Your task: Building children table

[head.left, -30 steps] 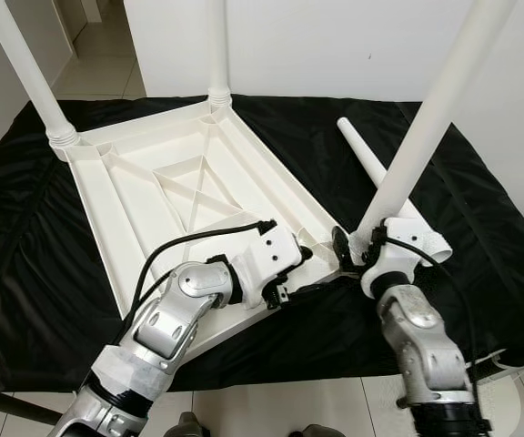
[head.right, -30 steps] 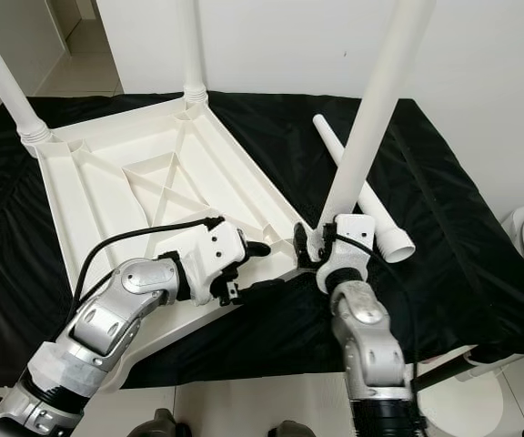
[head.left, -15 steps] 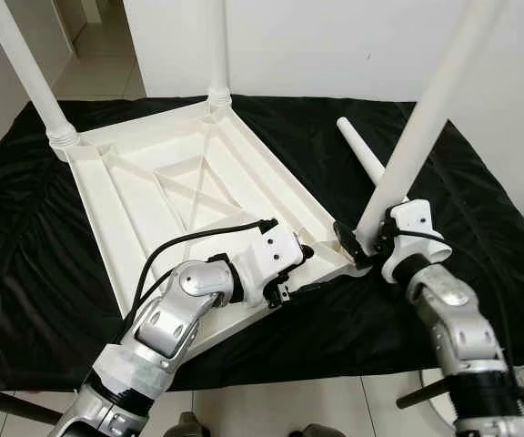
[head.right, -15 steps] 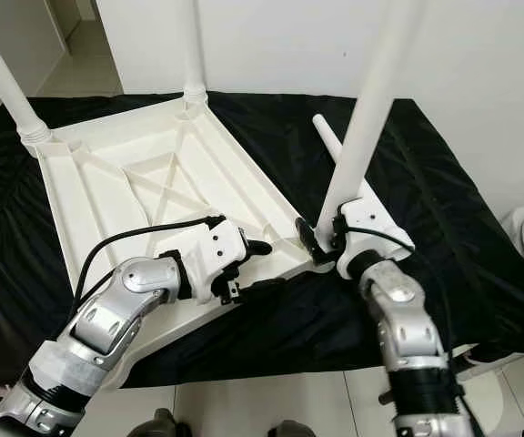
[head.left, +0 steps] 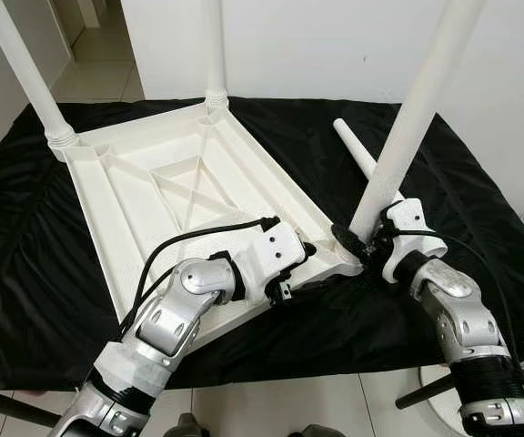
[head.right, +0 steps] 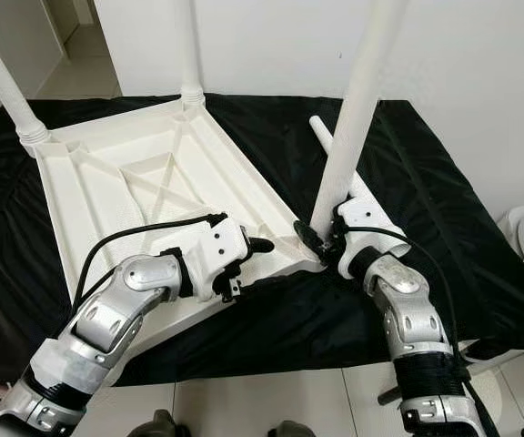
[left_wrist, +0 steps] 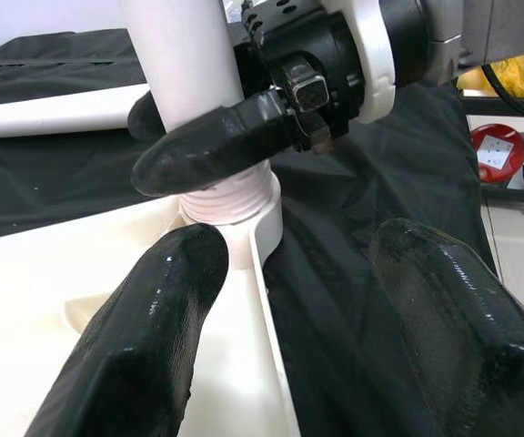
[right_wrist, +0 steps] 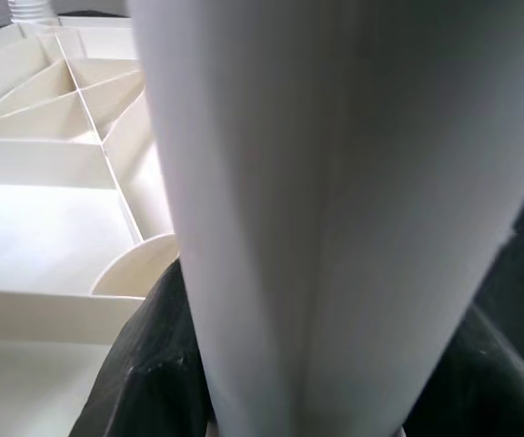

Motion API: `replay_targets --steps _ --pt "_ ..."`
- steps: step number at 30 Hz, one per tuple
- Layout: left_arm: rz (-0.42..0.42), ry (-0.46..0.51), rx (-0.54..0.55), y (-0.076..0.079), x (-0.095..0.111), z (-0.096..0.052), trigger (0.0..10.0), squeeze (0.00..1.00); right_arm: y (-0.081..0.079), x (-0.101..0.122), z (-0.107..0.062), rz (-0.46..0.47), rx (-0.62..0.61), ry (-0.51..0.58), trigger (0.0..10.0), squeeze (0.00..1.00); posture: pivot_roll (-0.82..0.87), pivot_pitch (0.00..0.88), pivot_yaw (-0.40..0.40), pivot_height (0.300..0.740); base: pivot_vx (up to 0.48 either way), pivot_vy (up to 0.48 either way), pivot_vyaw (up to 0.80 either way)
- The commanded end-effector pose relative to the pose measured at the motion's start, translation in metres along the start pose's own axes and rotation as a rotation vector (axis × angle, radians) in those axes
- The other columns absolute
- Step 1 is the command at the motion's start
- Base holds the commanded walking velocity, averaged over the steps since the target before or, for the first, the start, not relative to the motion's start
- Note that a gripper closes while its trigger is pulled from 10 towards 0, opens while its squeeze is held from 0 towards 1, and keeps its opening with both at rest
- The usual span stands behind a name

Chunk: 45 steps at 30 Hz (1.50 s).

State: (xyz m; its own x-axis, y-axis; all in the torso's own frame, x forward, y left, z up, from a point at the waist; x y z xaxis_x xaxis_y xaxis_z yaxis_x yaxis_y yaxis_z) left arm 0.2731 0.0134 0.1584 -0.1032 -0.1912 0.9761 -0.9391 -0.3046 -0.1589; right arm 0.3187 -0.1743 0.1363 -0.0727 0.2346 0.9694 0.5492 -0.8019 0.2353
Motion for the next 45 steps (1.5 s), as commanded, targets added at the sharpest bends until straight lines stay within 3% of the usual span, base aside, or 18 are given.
replay_targets --steps 1,5,6,9,14,17,19,23,29,32,36,37,38,39,42,45 --pt "0.018 -0.004 0.030 -0.003 0.000 0.001 10.0 0.00 -0.010 -0.017 -0.003 0.030 0.030 -0.059 0.0 0.00 -0.02 0.000 0.005 0.740 0.000 0.000 0.00" --pt "0.020 -0.005 0.028 -0.003 0.000 0.001 10.0 0.00 -0.010 -0.020 -0.005 0.063 0.004 -0.054 0.0 0.00 -0.02 0.000 0.003 0.740 0.000 0.000 0.00" --pt "0.019 -0.005 0.026 -0.002 0.000 0.001 10.0 0.00 -0.009 -0.021 -0.005 0.085 -0.044 -0.051 10.0 0.00 -0.02 0.000 0.002 0.740 0.000 0.000 0.00" --pt "0.019 -0.005 0.021 -0.001 -0.001 0.002 10.0 0.00 -0.006 -0.024 -0.005 0.128 -0.194 -0.061 10.0 0.00 -0.03 0.000 0.000 0.740 0.000 0.000 0.00" --pt "0.016 -0.004 0.018 0.000 -0.001 0.002 10.0 0.00 -0.008 -0.024 -0.005 0.159 -0.295 -0.072 10.0 0.00 -0.03 0.000 -0.006 0.740 0.000 0.000 0.00" --pt "0.016 -0.006 0.018 0.001 -0.002 0.002 10.0 0.00 -0.010 -0.026 -0.006 0.218 -0.440 -0.091 10.0 0.00 -0.03 0.000 -0.008 0.740 0.000 0.000 0.00" --pt "0.016 -0.006 0.017 0.001 -0.002 0.002 10.0 0.00 -0.011 -0.026 -0.006 0.225 -0.472 -0.096 10.0 0.00 -0.03 0.000 -0.008 0.740 0.000 0.000 0.00" --pt "0.014 -0.005 0.014 0.003 -0.003 0.002 10.0 0.00 -0.024 -0.027 -0.009 0.258 -0.689 -0.147 10.0 0.00 -0.03 0.000 -0.016 0.740 0.000 0.000 0.00" --pt "0.014 -0.006 0.015 0.003 -0.003 0.002 10.0 0.00 -0.038 -0.024 -0.007 0.257 -0.793 -0.173 10.0 0.00 -0.03 0.000 -0.018 0.740 0.000 0.000 0.00" --pt "0.012 -0.006 0.012 0.003 -0.003 0.002 10.0 0.00 -0.050 -0.023 0.000 0.325 -0.785 -0.159 10.0 0.00 -0.02 0.000 -0.020 0.740 0.000 0.000 0.00" --pt "0.009 -0.005 0.009 0.004 -0.003 0.002 10.0 0.00 -0.052 -0.018 0.003 0.330 -0.774 -0.123 10.0 0.00 -0.03 0.000 -0.019 0.740 0.000 0.000 0.00" --pt "0.008 -0.005 0.008 0.004 -0.003 0.002 10.0 0.00 -0.051 -0.016 0.002 0.331 -0.772 -0.109 10.0 0.34 -0.03 0.000 -0.018 0.740 0.000 0.000 0.00" --pt "0.008 -0.005 0.008 0.004 -0.003 0.002 10.0 0.00 -0.051 -0.016 0.002 0.331 -0.772 -0.109 10.0 0.34 -0.03 0.000 -0.018 0.740 0.000 0.000 0.00" --pt "0.009 -0.005 0.006 0.005 -0.002 0.003 10.0 0.00 -0.048 -0.014 -0.001 0.319 -0.785 -0.100 10.0 1.00 -0.03 0.000 -0.019 0.740 0.000 0.000 0.00" --pt "0.010 -0.004 0.006 0.004 -0.002 0.003 10.0 0.00 -0.044 -0.012 -0.004 0.309 -0.784 -0.079 10.0 1.00 -0.03 0.000 -0.018 0.740 0.000 0.000 0.00" --pt "0.012 -0.004 0.009 0.003 -0.001 0.003 10.0 0.00 -0.040 -0.010 -0.012 0.270 -0.686 -0.020 10.0 1.00 -0.03 0.000 -0.019 0.740 0.000 0.000 0.00"
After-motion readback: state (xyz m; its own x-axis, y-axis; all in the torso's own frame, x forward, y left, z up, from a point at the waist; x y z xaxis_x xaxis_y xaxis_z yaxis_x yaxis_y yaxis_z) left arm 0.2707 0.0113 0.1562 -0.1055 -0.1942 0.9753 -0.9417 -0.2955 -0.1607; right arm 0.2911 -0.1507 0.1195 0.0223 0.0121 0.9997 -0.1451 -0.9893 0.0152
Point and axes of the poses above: a point about 5 cm out from each wrist's last joint towards the gripper, its own z axis pointing out of the wrist towards the gripper, its own x axis along the axis of the wrist's last joint, y = z × x, the point moved 2 cm from there along z, pointing out of the wrist towards the gripper, and after that the axes turned 6 degrees about -z, right-handed, at the moved point
